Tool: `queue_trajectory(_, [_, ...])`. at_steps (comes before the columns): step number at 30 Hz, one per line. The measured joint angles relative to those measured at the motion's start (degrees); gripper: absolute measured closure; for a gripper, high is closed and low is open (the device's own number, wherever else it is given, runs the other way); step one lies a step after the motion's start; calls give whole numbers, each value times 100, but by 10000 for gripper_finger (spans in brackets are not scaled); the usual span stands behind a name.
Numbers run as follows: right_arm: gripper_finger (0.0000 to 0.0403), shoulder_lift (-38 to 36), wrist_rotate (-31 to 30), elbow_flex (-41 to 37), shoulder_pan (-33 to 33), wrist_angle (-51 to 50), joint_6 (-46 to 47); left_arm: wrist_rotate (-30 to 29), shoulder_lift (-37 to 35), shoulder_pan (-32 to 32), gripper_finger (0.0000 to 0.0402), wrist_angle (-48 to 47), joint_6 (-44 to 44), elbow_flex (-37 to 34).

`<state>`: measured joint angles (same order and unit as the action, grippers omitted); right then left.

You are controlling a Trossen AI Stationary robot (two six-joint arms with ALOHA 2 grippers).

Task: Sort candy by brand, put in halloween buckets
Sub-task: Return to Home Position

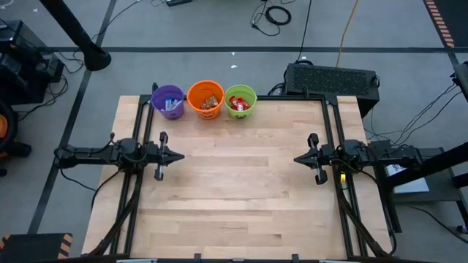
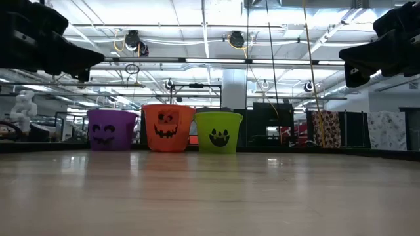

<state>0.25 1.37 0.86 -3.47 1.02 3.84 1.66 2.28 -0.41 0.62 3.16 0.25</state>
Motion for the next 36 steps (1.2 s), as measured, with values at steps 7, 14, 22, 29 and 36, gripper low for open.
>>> queue_trajectory(7, [403,0,0,0,0,0,-2,3,0,-114,400,4,22,0])
queue_trajectory(14, [403,0,0,0,-1,0,0,-23,0,-114,400,11,22,0])
queue_trajectory(22, [403,0,0,0,-2,0,0,-42,0,-114,400,20,24,0])
queue_trajectory(29, [403,0,0,0,-1,0,-1,-47,0,-114,400,26,24,0])
queue_trajectory(36, [403,0,0,0,0,0,0,-52,0,-114,400,28,26,0])
